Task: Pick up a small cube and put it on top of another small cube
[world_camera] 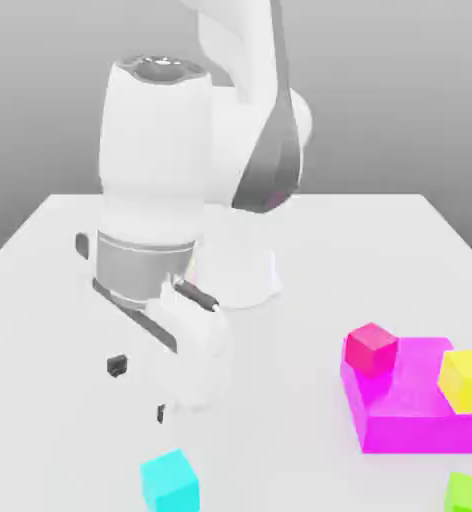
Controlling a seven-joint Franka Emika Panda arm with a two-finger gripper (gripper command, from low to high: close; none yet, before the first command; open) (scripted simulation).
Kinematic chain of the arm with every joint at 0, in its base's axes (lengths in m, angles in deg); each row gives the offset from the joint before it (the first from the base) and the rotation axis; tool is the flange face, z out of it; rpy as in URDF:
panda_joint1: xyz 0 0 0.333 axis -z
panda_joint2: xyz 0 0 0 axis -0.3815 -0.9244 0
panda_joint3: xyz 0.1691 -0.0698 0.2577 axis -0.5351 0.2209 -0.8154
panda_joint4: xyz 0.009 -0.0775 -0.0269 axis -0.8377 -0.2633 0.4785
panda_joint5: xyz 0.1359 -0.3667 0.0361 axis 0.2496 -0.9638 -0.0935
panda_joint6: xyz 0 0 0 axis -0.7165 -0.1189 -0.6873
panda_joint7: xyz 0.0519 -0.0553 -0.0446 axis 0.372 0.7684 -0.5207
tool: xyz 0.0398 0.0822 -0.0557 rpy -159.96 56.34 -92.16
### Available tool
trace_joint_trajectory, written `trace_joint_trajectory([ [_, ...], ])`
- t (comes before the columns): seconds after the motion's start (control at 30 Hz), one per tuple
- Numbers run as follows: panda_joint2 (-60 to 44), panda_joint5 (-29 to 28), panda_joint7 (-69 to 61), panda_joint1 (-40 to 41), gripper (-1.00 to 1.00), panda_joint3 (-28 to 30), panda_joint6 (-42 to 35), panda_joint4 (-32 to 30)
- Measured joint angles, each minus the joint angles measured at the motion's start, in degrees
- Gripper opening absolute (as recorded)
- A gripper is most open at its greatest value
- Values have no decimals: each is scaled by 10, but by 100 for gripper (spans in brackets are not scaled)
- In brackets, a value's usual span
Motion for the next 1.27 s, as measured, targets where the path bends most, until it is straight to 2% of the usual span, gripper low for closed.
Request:
trace_joint_trajectory([
  [0.1, -55, 31, 25, 4, 0, -2, 28, -8],
  [0.23, -137, 16, 48, -7, 0, 16, 90, 5],
  [0.27, -156, 11, 52, -14, -100, 23, 105, 8],
  [0.5, -159, 10, 53, -14, -100, 24, 108, 9],
  [0.67, -74, 40, 33, -5, -100, -1, 36, -6],
  [1.03, -106, -9, 159, -200, -100, -107, -72, 118],
  [1.13, -167, -47, 202, -257, -100, -99, -46, 153],
  [1.17, -183, -57, 211, -267, 100, -93, -35, 157],
  [1.27, -183, -57, 211, -267, 100, -93, -35, 157],
])
